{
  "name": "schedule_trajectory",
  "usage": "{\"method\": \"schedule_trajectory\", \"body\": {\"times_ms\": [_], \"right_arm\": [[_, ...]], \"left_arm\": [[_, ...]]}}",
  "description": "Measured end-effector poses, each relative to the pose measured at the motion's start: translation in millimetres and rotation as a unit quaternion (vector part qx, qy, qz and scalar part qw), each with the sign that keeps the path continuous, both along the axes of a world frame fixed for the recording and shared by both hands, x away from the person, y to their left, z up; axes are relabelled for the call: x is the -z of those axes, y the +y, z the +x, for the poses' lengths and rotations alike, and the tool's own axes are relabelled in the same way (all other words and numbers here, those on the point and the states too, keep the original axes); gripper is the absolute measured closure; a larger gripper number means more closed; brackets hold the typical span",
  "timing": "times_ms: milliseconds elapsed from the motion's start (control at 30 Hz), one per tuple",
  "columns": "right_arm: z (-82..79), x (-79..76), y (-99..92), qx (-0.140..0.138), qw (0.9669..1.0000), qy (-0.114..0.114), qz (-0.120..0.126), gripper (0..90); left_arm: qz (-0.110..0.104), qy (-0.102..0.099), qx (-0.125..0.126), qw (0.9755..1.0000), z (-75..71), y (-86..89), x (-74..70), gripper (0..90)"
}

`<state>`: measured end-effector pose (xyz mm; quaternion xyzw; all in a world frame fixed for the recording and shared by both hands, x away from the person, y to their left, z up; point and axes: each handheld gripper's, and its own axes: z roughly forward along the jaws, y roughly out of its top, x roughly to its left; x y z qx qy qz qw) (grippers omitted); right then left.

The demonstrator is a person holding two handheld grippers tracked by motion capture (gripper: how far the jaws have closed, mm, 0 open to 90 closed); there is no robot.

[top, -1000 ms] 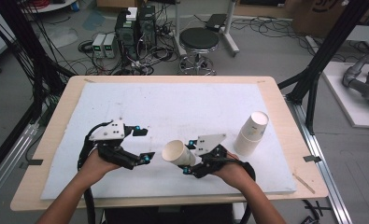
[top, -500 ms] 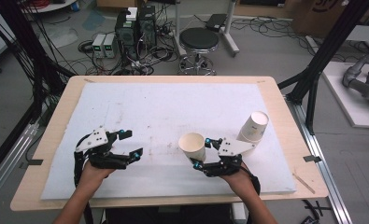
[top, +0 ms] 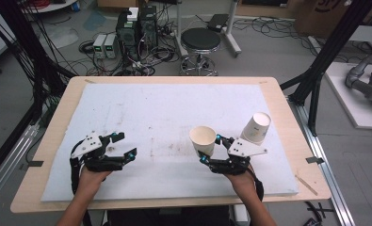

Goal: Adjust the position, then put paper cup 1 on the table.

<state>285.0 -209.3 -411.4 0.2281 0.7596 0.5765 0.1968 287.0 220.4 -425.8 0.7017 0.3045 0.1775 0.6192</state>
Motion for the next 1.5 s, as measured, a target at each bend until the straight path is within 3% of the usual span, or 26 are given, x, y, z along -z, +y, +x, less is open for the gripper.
{"method": "schedule_trajectory", "body": {"times_ms": [500, 967, 1300, 1500], "right_arm": [[5.8, 1.5, 2.6, 0.005, 1.0000, 0.006, -0.005, 34.6], [27.3, -4.3, 27.9, 0.005, 0.9999, 0.000, -0.016, 34.6], [52.3, -3.3, 46.5, 0.042, 0.9987, 0.003, -0.029, 34.6], [73.6, 6.7, 52.7, 0.083, 0.9959, 0.022, -0.029, 34.6]], "left_arm": [[-0.002, -0.004, -0.012, 0.9999, 0.2, 6.3, -1.6, 17.7], [-0.006, 0.002, -0.018, 0.9998, -1.1, 13.8, -0.4, 17.7], [-0.005, -0.002, -0.021, 0.9998, -0.5, 16.9, -1.6, 17.7], [-0.005, 0.002, -0.019, 0.9998, 0.0, 18.2, -0.4, 18.2]]}}
